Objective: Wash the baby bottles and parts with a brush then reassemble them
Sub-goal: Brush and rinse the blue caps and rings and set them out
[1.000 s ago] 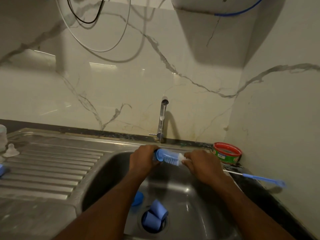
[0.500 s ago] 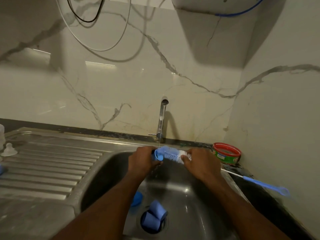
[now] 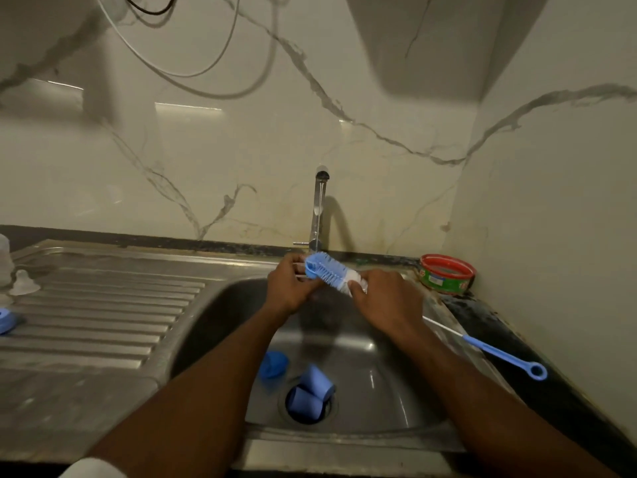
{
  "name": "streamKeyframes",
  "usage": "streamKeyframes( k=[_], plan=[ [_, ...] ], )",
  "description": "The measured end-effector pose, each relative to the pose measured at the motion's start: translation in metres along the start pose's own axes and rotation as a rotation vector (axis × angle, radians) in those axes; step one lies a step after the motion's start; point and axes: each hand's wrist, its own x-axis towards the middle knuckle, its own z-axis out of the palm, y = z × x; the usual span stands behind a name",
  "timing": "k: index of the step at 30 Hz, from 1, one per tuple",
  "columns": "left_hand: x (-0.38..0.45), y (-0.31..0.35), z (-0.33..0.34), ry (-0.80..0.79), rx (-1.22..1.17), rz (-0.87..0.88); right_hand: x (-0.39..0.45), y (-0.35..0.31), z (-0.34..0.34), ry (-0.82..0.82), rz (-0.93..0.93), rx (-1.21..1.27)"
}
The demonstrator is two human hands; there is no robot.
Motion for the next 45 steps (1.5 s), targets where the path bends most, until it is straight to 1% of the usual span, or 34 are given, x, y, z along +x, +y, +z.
streamKeyframes(
  k=[3, 5, 6, 9, 11, 13, 15, 16, 17, 19, 20, 21, 23, 27, 31, 35, 36, 38, 39, 40, 41, 42, 43, 44, 45],
  plan=[
    [0.002, -0.002, 0.0, -0.022, 0.023, 0.006, -0.001, 0.003, -0.003, 0.002, 0.029, 0.009],
    [0.001, 0.001, 0.002, -0.054, -0.02, -0.001, -0.001, 0.006, -0.005, -0.004, 0.044, 0.004],
    [0.0, 0.004, 0.003, -0.079, -0.062, -0.017, 0.0, 0.008, -0.004, -0.005, 0.053, 0.012],
    [-0.002, 0.01, 0.006, -0.134, -0.292, -0.101, 0.001, 0.011, -0.002, -0.014, 0.081, 0.043],
    [-0.002, 0.012, 0.007, -0.098, -0.381, -0.136, 0.002, 0.013, -0.001, -0.025, 0.089, 0.056],
    [0.0, 0.007, 0.008, -0.036, -0.395, -0.152, 0.001, 0.015, -0.001, -0.039, 0.087, 0.038],
    [0.001, 0.003, 0.007, 0.052, -0.32, -0.148, 0.0, 0.015, -0.001, -0.038, 0.069, 0.008],
    [0.002, 0.0, 0.006, 0.082, -0.242, -0.138, 0.0, 0.015, -0.001, -0.029, 0.059, -0.007],
    [0.003, -0.003, 0.005, 0.083, -0.109, -0.103, -0.001, 0.013, -0.002, -0.023, 0.051, -0.017],
    [0.005, -0.009, 0.007, -0.03, 0.325, 0.004, -0.002, 0.009, -0.003, -0.014, 0.042, -0.023],
    [0.005, -0.01, 0.009, -0.097, 0.487, 0.045, -0.002, 0.008, -0.003, -0.018, 0.043, -0.027],
    [0.005, -0.009, 0.011, -0.148, 0.573, 0.069, -0.002, 0.008, -0.004, -0.031, 0.046, -0.034],
    [0.002, -0.005, 0.011, -0.193, 0.615, 0.055, -0.003, 0.01, -0.001, -0.074, 0.044, -0.06],
    [-0.004, -0.002, -0.003, -0.184, 0.679, -0.01, -0.009, 0.015, -0.004, -0.177, 0.004, -0.143],
    [-0.022, 0.01, -0.02, -0.173, 0.758, -0.023, -0.016, 0.007, -0.016, -0.132, -0.045, -0.17],
    [-0.036, 0.032, -0.034, -0.051, 0.732, 0.054, -0.021, -0.003, -0.027, 0.007, -0.066, -0.127],
    [-0.039, 0.037, -0.037, 0.008, 0.735, 0.084, -0.021, -0.004, -0.03, 0.054, -0.078, -0.122],
    [-0.04, 0.043, -0.043, 0.188, 0.692, 0.144, -0.023, -0.006, -0.035, 0.136, -0.089, -0.104],
    [-0.04, 0.041, -0.045, 0.24, 0.665, 0.144, -0.023, -0.007, -0.035, 0.146, -0.086, -0.09],
    [-0.04, 0.037, -0.046, 0.218, 0.678, 0.114, -0.024, -0.006, -0.033, 0.105, -0.073, -0.078],
    [-0.041, 0.031, -0.046, 0.128, 0.727, 0.058, -0.025, -0.006, -0.03, 0.017, -0.067, -0.094],
    [-0.044, 0.025, -0.045, -0.007, 0.801, -0.025, -0.025, -0.005, -0.024, -0.094, -0.075, -0.14],
    [-0.045, 0.019, -0.043, -0.109, 0.846, -0.083, -0.026, -0.005, -0.02, -0.176, -0.082, -0.184],
    [-0.047, 0.019, -0.04, -0.139, 0.871, -0.083, -0.027, -0.004, -0.018, -0.203, -0.079, -0.201],
    [-0.046, 0.018, -0.037, -0.109, 0.87, -0.041, -0.027, -0.004, -0.017, -0.196, -0.065, -0.189]
  ],
)
